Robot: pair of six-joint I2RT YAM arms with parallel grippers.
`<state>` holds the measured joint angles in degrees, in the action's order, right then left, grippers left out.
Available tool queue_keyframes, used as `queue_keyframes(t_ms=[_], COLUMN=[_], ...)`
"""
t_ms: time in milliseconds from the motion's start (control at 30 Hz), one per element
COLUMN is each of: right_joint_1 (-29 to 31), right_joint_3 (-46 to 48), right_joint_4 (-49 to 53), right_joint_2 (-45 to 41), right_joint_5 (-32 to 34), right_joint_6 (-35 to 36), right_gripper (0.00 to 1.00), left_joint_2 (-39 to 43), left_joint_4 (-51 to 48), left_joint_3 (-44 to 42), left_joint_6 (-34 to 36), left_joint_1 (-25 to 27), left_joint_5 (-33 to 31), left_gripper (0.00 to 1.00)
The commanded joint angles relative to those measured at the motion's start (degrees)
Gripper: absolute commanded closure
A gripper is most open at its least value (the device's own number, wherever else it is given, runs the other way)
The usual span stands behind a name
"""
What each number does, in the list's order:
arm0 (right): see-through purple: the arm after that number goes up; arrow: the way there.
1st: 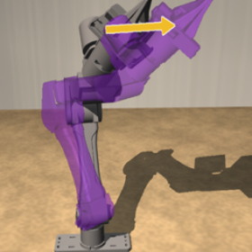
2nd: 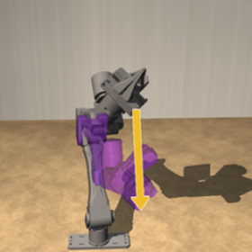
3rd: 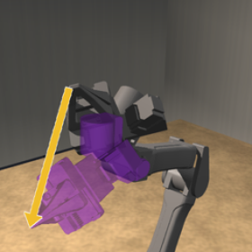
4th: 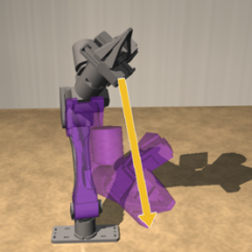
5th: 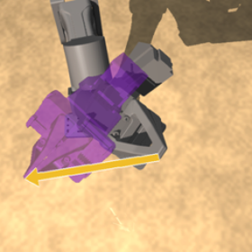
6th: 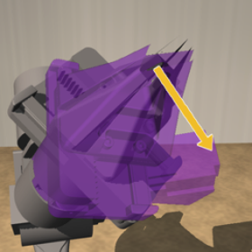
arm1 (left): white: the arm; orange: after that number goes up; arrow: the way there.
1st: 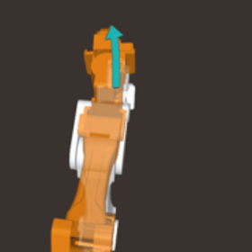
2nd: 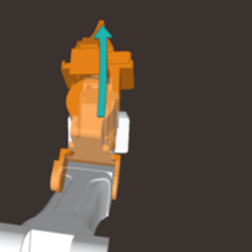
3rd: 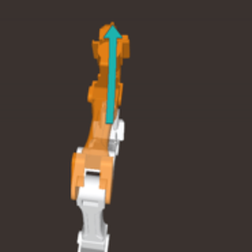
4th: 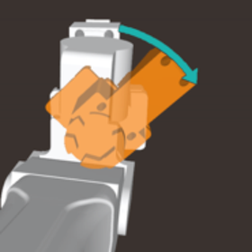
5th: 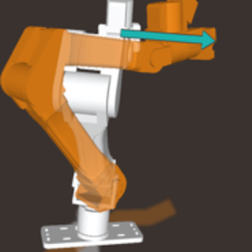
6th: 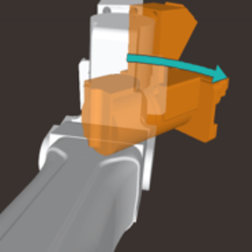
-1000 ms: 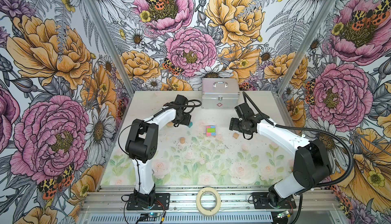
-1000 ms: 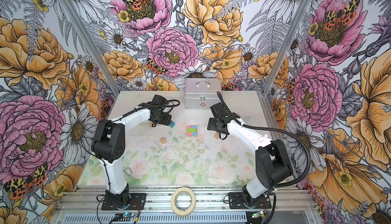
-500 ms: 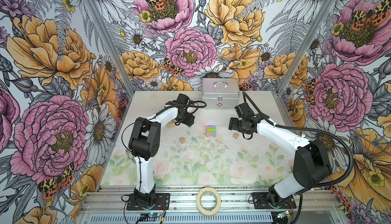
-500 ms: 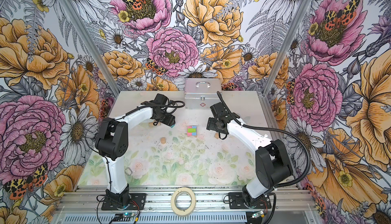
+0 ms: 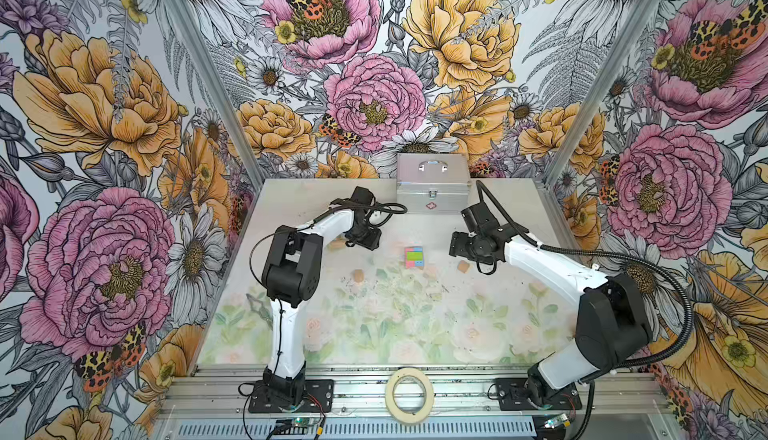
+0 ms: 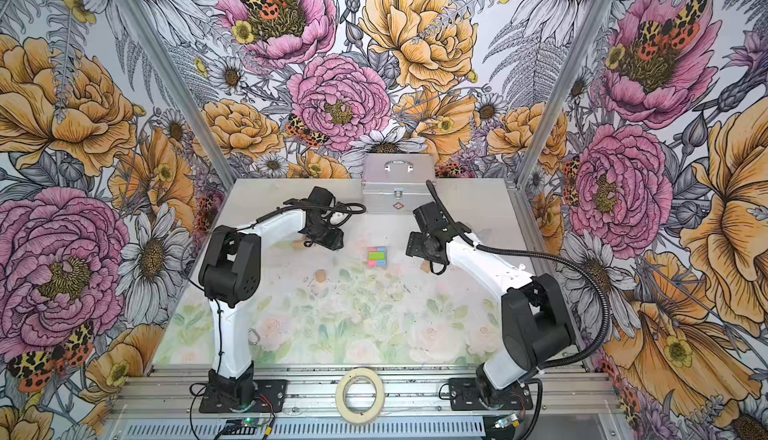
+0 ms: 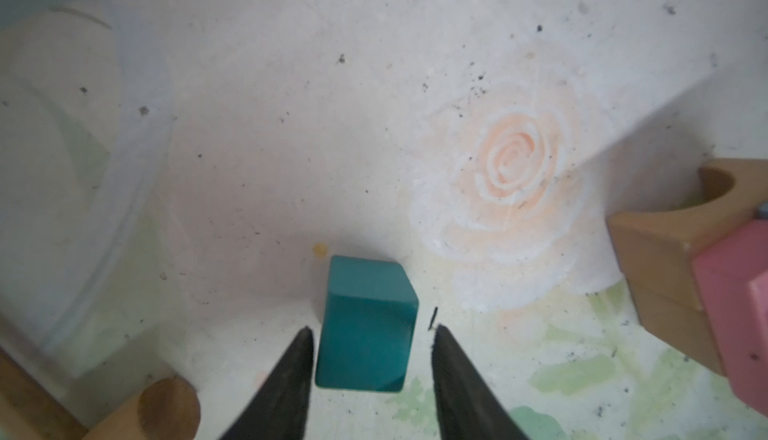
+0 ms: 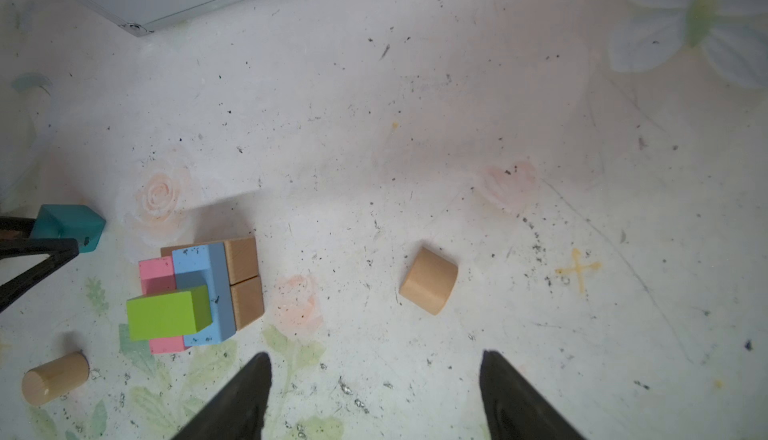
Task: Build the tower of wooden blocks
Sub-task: 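Lower the open left gripper around the teal cube and close it, then lift the teal cube and carry it over the stack with the left gripper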
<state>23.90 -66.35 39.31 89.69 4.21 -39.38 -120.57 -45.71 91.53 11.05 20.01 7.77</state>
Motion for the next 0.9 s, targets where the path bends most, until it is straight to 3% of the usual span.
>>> queue_keyframes(t_ms=[0,200,467,667,867], right_joint_1=[-0.52,-0.45,-0.49,-0.59,-1.39], right_joint_3=[0.24,0.25,0.34,0.48,0.05], right_joint_4=[-1.34,-1.43,-1.51,-1.52,-1.6], right_joint_2=[-0.14,0.14,0.37,0.66,1.89], right_joint_5=[-0.43,-0.69,-0.91,-0.84,-1.68], right_joint_6=[0.38,0.4,0.36,0.59,1.21], right_gripper=[0.19,0.19,0.19,0.19,0.19], left_joint_2=[-0.97,-1.57,-1.83,2.1,8.12], left_joint_4=[-0.21,-0.82,-3.48,-5.76,-8.96], left_joint_3=[1.9,2.12,4.05,4.28,4.25], left_joint_6=[-0.57,-1.32,-6.86,-15.53,-24.92], left_joint_1=[0.29,0.8,1.28,2.53,7.08], left_joint_5=[-2.0,-1.98,-2.07,-2.95,-5.3], left_gripper=[0.68,0.73,0.99,1.0,1.0])
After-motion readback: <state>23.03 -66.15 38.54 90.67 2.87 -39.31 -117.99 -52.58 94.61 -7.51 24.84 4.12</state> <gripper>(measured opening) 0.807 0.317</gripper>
